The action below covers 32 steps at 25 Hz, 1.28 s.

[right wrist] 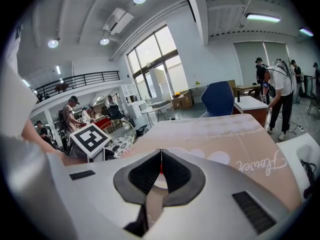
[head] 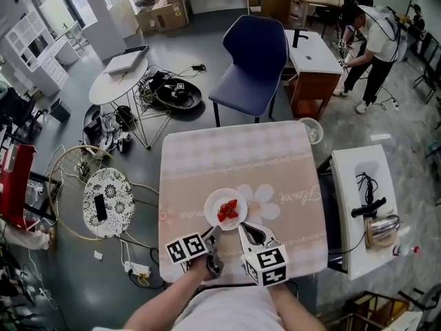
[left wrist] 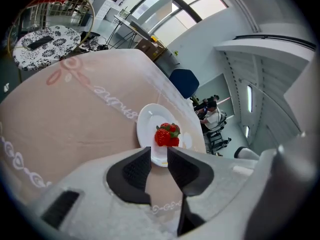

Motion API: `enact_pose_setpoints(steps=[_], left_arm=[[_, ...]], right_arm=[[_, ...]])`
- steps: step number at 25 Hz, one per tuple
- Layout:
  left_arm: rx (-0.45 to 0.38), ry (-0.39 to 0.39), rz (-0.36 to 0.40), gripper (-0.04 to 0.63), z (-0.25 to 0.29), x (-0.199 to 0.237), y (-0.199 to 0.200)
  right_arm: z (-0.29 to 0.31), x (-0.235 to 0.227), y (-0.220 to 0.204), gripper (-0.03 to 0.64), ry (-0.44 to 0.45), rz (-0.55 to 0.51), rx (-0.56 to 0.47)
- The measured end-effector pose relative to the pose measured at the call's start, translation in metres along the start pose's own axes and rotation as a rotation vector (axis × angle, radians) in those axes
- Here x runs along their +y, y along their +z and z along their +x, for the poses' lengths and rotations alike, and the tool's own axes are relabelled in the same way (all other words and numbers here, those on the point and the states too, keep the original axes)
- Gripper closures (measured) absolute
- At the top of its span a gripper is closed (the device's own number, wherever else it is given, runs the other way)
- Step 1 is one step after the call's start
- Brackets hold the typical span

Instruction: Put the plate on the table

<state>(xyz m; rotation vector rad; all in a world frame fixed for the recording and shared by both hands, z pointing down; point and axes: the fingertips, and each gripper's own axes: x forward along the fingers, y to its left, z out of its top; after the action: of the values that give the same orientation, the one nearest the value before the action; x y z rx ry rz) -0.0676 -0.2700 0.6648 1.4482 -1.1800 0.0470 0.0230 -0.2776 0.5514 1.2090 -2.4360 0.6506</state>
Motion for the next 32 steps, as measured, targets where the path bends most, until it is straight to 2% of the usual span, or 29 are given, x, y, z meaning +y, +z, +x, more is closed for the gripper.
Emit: enact_pose_setpoints(steps=[2, 11, 15, 19, 32], left_arm=[[0.001, -0.012, 0.038, 0.499, -0.006, -0.008, 0.001], [-0.013, -0.052, 0.297, 0.503, -0.039, -0.045, 0.004], [-0.021, -0.061, 0.393, 0.530, -0.055, -0.054, 0.003], [-0.050, -0.096, 0.450, 0.560, -0.071, -0.068, 0.005], [-0.145, -0.189, 0.614, 0.581, -0.130, -0.099, 0.001]], right_arm=[[-0.003, 0.003, 0.001, 0.612, -0.005, 0.005, -0.007], [-0.011, 0.022, 0.005, 0.612, -0.020, 0.018, -0.036], [-0.014, 0.034, 0.006, 0.612, -0.019, 0.005, -0.038], [-0.020, 0.043, 0.014, 0.612, -0.011, -0.020, -0.046], [-0.052, 0.084, 0.024, 0.612, -0.025, -0.067, -0.075]])
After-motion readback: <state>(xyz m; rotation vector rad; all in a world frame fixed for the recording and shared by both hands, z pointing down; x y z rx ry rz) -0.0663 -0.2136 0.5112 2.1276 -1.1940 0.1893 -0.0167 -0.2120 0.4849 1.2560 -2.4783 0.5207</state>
